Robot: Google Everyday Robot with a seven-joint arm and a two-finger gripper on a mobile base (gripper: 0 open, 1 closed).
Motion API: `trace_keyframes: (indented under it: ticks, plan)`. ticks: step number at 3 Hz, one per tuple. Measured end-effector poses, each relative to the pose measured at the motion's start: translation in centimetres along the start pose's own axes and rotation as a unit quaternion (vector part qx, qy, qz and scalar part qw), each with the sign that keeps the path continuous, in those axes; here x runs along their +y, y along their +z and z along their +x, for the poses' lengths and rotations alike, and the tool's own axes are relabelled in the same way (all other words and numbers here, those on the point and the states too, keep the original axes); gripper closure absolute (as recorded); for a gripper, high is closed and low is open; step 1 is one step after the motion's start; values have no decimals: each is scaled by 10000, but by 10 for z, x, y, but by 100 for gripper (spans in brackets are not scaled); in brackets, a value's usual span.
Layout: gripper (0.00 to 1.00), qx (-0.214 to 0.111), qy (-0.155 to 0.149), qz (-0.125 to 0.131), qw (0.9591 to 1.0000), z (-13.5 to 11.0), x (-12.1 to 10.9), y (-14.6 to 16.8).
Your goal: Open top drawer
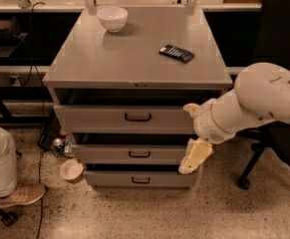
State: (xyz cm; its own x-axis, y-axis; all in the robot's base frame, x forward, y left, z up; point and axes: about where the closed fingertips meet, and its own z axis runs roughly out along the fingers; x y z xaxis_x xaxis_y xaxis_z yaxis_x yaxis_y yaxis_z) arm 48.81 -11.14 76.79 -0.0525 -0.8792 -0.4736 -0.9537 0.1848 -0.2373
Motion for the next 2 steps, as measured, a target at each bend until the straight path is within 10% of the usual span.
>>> trace_keyframes:
  ticks: [2]
  plan:
    - [0,157,-87,31,9998,4,-4,6]
